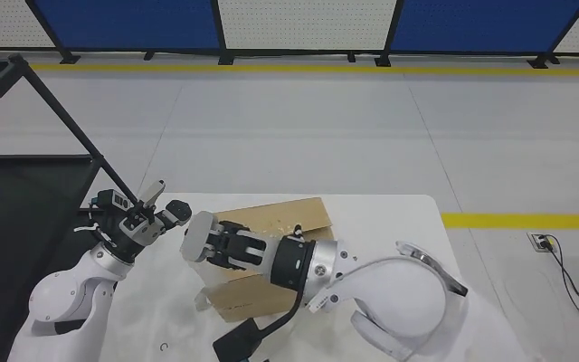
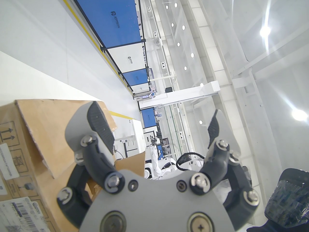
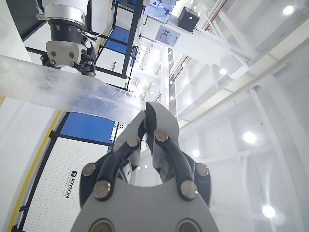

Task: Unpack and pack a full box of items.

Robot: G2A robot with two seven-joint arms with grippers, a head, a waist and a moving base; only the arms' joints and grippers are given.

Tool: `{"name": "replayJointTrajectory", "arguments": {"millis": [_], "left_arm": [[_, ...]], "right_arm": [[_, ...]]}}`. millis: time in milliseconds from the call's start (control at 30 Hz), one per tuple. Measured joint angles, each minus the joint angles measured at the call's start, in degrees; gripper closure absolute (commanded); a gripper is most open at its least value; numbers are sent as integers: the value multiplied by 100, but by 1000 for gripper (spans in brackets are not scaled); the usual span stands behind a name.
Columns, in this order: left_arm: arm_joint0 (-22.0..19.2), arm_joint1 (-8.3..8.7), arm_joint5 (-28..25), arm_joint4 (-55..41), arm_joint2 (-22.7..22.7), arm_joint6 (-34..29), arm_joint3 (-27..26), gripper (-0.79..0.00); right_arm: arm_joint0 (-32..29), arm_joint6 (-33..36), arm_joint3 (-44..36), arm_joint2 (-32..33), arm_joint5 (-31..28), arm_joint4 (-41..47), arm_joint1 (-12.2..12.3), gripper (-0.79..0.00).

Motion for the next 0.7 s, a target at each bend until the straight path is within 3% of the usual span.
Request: {"name": "replayJointTrajectory", "arguments": {"millis": [700], "left_arm": [[0,0,0,0,0,0,0,-785]], "right_arm": [[358,-109,-174,-143,101,-205,-207,0]]}}
